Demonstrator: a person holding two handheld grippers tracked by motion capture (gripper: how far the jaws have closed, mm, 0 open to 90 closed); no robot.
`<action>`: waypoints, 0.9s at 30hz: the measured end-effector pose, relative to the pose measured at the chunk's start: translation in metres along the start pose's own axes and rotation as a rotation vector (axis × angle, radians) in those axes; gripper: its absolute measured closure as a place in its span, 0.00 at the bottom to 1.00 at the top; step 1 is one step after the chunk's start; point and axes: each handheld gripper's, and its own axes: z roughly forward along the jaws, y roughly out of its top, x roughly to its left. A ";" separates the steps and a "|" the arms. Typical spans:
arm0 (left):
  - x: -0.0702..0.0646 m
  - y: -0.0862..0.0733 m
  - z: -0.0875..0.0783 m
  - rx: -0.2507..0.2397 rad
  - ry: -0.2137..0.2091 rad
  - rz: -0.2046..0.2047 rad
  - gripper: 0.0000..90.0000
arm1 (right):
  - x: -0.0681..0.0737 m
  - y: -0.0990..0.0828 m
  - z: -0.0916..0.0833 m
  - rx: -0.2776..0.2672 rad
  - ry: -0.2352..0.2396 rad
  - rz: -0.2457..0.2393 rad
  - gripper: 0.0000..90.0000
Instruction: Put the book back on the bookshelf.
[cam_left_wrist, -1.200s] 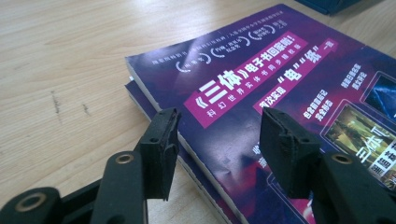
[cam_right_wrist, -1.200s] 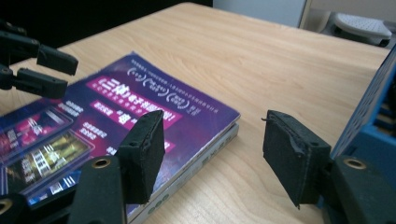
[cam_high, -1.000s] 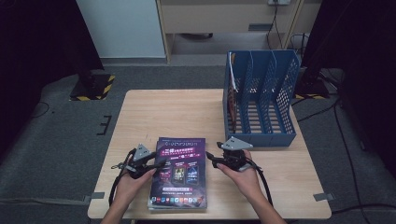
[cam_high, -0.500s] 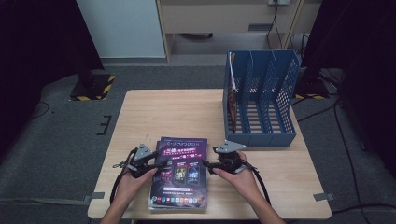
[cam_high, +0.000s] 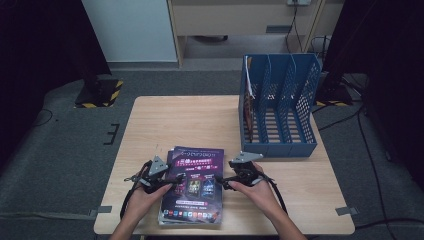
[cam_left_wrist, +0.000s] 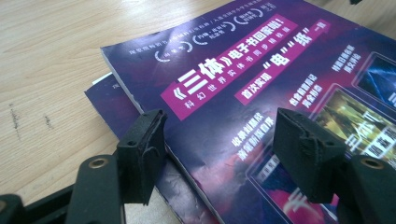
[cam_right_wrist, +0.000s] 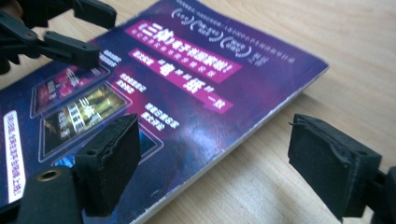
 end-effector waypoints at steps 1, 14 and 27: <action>0.000 0.000 0.000 0.002 0.000 0.000 0.38 | 0.000 -0.001 0.001 0.010 0.006 0.007 0.17; 0.002 -0.001 0.001 0.001 -0.014 -0.015 0.37 | -0.004 -0.002 0.023 0.044 0.065 0.057 0.15; 0.002 -0.002 0.001 -0.006 -0.013 -0.017 0.37 | -0.007 -0.004 0.024 0.030 0.077 0.071 0.16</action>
